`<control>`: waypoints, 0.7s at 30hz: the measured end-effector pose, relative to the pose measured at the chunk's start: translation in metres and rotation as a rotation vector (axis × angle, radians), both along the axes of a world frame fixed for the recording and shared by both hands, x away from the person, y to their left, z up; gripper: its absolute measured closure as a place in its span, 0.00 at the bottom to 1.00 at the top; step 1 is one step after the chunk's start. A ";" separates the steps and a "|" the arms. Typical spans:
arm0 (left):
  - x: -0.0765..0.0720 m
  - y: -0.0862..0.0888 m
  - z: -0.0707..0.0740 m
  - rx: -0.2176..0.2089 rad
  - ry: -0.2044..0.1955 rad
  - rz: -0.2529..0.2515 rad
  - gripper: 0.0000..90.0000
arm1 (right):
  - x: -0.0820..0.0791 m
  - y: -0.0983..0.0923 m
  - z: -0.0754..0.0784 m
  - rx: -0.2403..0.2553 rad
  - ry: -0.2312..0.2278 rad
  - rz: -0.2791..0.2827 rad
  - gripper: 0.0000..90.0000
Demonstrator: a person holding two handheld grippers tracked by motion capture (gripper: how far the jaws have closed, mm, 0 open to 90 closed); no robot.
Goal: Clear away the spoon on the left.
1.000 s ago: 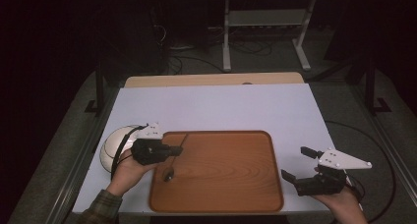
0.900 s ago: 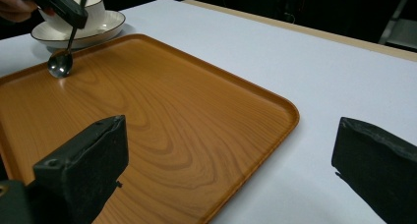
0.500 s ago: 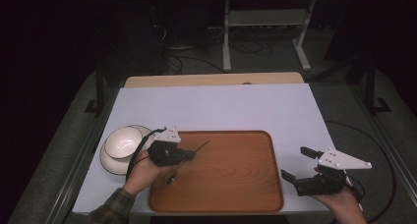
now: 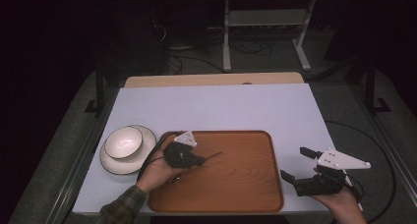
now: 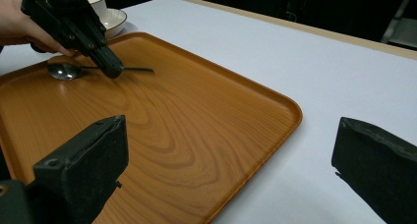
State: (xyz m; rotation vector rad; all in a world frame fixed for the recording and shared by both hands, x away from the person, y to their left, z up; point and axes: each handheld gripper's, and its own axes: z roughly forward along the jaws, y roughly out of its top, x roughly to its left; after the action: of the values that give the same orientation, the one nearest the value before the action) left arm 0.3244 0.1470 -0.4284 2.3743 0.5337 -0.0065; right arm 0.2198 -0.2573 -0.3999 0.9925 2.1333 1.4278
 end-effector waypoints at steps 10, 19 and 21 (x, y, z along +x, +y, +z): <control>0.000 -0.002 -0.003 0.039 -0.008 0.003 0.91 | 0.000 0.000 0.000 0.005 0.000 0.001 0.00; 0.003 0.004 0.002 -0.009 -0.022 0.047 0.61 | 0.000 -0.001 -0.001 0.000 0.003 0.000 0.00; 0.003 0.005 0.003 -0.011 -0.031 0.053 0.53 | 0.000 -0.001 -0.001 0.003 0.004 -0.001 0.00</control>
State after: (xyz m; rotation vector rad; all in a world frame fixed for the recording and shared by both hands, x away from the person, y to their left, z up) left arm 0.3270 0.1521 -0.4257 2.3445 0.5805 0.0513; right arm 0.2202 -0.2587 -0.4006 0.9978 2.1335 1.4301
